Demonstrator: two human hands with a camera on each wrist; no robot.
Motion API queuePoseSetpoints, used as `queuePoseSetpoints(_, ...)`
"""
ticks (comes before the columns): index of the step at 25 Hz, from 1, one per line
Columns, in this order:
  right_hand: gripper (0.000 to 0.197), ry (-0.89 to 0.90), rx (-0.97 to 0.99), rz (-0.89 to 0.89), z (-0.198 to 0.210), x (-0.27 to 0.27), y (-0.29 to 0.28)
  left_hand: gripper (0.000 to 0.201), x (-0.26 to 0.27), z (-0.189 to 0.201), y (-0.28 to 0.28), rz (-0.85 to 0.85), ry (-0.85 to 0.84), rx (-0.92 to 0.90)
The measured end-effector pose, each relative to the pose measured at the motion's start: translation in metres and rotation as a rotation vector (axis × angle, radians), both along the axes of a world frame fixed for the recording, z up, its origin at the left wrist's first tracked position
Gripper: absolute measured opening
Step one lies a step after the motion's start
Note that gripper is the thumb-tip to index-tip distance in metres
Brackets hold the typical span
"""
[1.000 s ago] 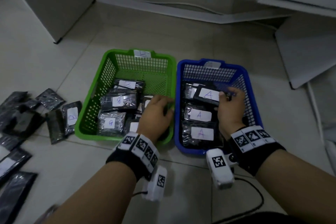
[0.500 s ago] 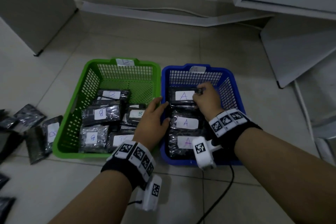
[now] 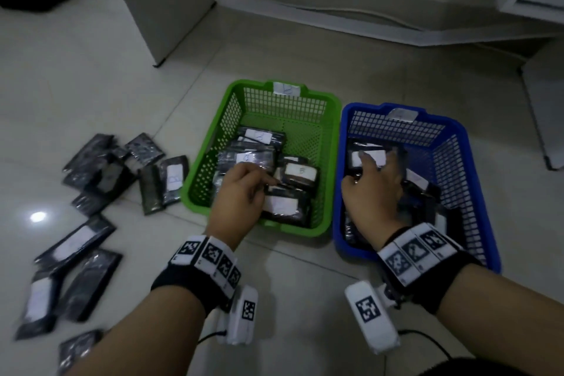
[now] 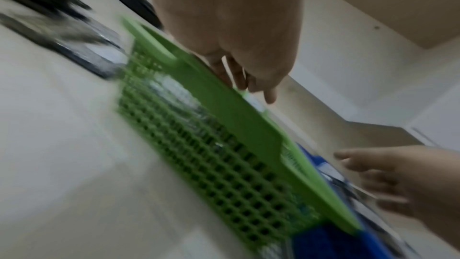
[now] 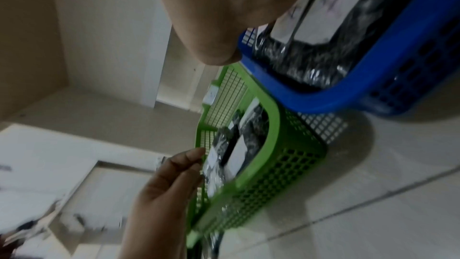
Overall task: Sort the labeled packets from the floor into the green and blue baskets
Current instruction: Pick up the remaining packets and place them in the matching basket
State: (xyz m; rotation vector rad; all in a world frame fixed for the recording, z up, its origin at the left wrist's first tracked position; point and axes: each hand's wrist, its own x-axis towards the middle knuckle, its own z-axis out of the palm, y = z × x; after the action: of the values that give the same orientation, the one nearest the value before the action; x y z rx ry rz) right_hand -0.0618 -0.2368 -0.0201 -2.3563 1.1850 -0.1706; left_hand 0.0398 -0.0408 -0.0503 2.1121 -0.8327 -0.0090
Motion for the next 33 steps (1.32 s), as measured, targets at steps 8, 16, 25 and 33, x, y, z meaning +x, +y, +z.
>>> queuePoseSetpoints(8,0.048,-0.190,-0.072,0.805,-0.024,0.018,0.146,0.030,-0.005,-0.023,0.166,0.432,-0.025,0.151)
queuePoseSetpoints(16,0.055,-0.079,-0.134,1.339,-0.061,0.035,0.229,0.066,-0.043,-0.056,0.268,0.600,0.274,0.594)
queuePoseSetpoints(25,0.084,0.217,-0.009,1.801,-0.080,0.023,0.283,0.068,-0.045,-0.052,0.296,0.694,0.338,0.427)
queuePoseSetpoints(33,0.043,0.157,0.454,1.183,-0.064,0.058,0.288,0.037,-0.024,-0.026,0.272,0.789,1.048,-0.731)
